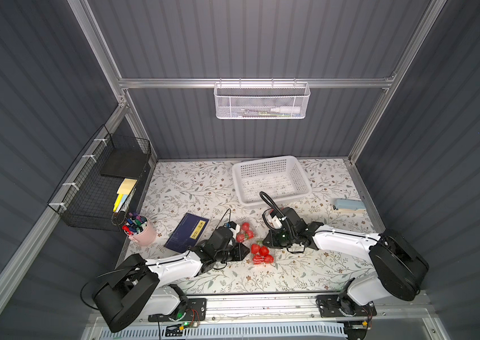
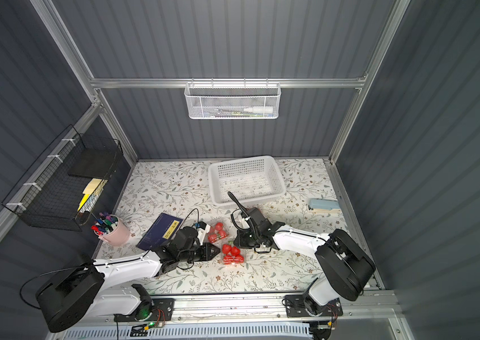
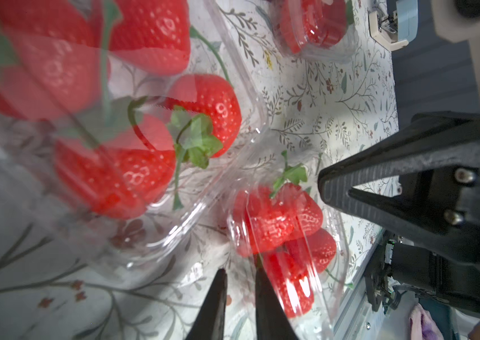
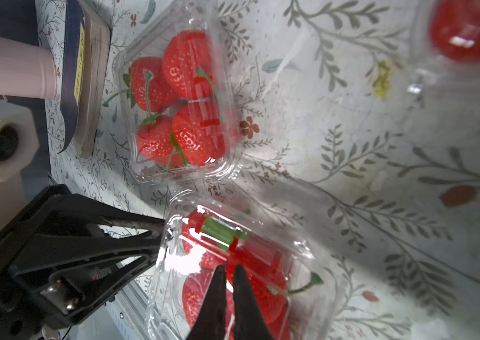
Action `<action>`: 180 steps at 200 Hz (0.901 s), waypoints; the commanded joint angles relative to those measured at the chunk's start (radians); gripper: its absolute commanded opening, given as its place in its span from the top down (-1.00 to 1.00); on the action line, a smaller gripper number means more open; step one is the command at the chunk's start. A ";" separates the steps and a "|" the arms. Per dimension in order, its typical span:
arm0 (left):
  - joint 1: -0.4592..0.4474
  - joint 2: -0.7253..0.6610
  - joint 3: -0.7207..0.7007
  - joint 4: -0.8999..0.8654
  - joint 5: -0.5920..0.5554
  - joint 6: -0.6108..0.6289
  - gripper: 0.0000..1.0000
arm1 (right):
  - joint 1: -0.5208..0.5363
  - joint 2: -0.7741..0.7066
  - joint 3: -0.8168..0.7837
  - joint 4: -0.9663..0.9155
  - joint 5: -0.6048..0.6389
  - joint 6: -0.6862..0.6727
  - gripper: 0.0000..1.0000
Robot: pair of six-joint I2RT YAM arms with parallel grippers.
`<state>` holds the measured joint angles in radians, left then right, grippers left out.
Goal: Pack strawberries into containers
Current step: Close the packing box at the center of the board.
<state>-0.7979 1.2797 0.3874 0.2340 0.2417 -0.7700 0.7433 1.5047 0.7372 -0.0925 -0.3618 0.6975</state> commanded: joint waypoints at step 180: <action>-0.195 -0.139 -0.227 0.408 -0.005 -0.309 -0.09 | 0.030 0.001 -0.018 -0.033 0.018 -0.029 0.78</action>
<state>-0.9638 1.1229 0.1825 0.5343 0.2287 -1.0218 0.7670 1.4921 0.7364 -0.1204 -0.3489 0.6708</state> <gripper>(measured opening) 0.544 0.110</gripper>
